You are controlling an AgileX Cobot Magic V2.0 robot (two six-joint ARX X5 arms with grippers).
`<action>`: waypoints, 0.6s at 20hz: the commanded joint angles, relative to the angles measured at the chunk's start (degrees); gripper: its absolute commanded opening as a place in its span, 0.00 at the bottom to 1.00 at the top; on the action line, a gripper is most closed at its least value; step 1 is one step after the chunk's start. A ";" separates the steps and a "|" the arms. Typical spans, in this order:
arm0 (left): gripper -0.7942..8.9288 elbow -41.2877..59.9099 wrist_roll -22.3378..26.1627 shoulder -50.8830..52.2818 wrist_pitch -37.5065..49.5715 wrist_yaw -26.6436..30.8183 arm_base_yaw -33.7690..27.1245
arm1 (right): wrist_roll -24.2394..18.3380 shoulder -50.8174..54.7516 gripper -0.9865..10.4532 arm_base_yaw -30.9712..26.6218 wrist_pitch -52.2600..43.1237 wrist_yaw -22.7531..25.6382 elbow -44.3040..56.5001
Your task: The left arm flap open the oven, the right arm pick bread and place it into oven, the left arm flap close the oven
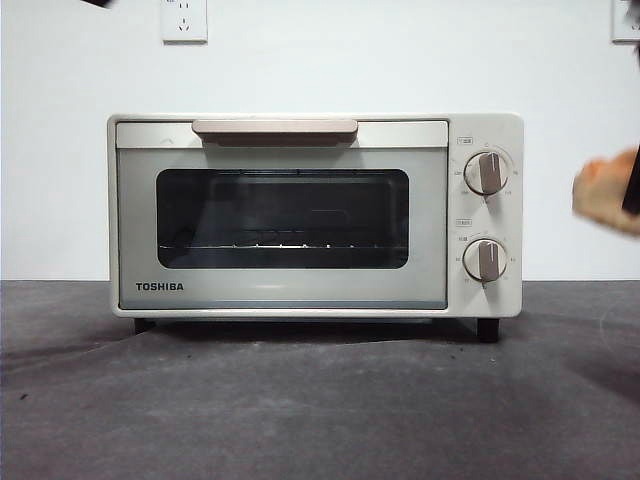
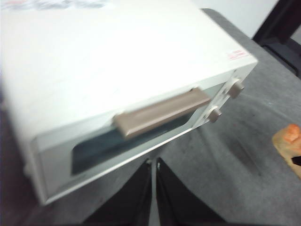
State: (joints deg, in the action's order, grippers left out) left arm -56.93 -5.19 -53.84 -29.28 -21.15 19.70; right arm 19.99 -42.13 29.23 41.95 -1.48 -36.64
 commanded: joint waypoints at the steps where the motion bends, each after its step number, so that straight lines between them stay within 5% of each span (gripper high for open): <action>1: 0.10 -2.58 -0.24 -5.25 4.44 1.44 2.51 | 0.59 1.70 0.23 0.44 1.77 0.00 -3.78; 12: 0.10 -9.49 3.56 -23.98 11.80 9.29 10.03 | 0.31 3.78 0.23 0.44 5.73 0.00 -13.42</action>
State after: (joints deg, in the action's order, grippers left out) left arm -64.99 -3.07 -77.06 -17.85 -11.92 29.36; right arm 19.99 -38.11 29.23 47.99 -1.45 -48.93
